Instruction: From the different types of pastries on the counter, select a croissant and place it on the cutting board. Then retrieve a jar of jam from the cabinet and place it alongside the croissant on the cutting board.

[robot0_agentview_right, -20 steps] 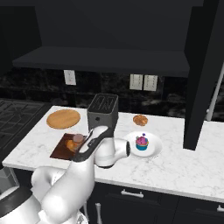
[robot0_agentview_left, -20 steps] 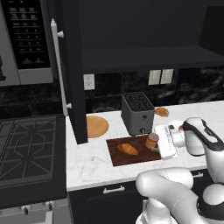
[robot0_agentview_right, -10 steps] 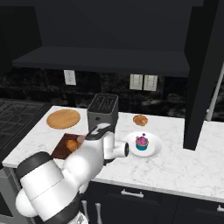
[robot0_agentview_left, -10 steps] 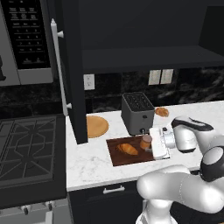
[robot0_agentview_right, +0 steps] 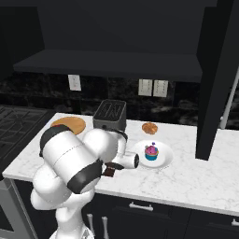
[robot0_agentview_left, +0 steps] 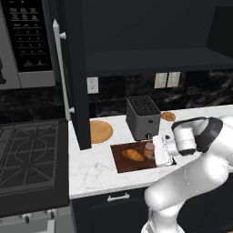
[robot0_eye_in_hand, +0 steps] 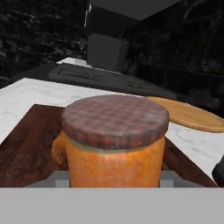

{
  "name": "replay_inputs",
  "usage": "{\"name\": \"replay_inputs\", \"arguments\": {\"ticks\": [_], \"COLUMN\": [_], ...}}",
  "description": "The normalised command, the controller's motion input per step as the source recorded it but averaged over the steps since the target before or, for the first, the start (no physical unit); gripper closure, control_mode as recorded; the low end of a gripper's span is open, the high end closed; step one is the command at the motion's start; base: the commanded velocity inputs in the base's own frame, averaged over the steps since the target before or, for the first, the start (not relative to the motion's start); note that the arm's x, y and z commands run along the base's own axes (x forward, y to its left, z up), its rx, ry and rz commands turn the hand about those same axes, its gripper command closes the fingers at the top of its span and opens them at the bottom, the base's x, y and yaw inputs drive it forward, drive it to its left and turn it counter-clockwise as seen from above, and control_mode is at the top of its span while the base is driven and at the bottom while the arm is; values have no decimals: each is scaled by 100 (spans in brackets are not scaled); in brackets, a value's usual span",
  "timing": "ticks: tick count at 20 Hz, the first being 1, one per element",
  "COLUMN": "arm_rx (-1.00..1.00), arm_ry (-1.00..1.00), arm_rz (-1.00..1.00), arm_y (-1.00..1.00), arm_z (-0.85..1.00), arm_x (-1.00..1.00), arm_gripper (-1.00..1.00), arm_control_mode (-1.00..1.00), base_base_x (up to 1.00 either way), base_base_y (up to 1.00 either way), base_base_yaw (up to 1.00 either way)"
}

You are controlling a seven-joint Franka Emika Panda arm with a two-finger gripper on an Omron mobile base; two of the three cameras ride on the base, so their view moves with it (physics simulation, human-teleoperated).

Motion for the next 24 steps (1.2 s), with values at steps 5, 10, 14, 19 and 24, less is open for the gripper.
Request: {"name": "replay_inputs", "arguments": {"ticks": [5, 10, 14, 19, 24], "arm_rx": [0, 1, 0, 0, 0], "arm_ry": [0, -1, -1, 0, -1], "arm_rz": [1, 0, 0, 0, -1], "arm_y": [-23, -38, -38, -30, -32], "arm_z": [-29, 2, 19, 45, 84], "arm_x": [17, -1, -27, -44, -57], "arm_gripper": [-100, -100, -100, -100, -100], "arm_control_mode": [-100, -100, -100, -100, -100], "base_base_x": [0, 0, 0, 0, 0], "base_base_y": [0, 0, 0, 0, 0], "base_base_yaw": [0, 0, 0, 0, 0]}}
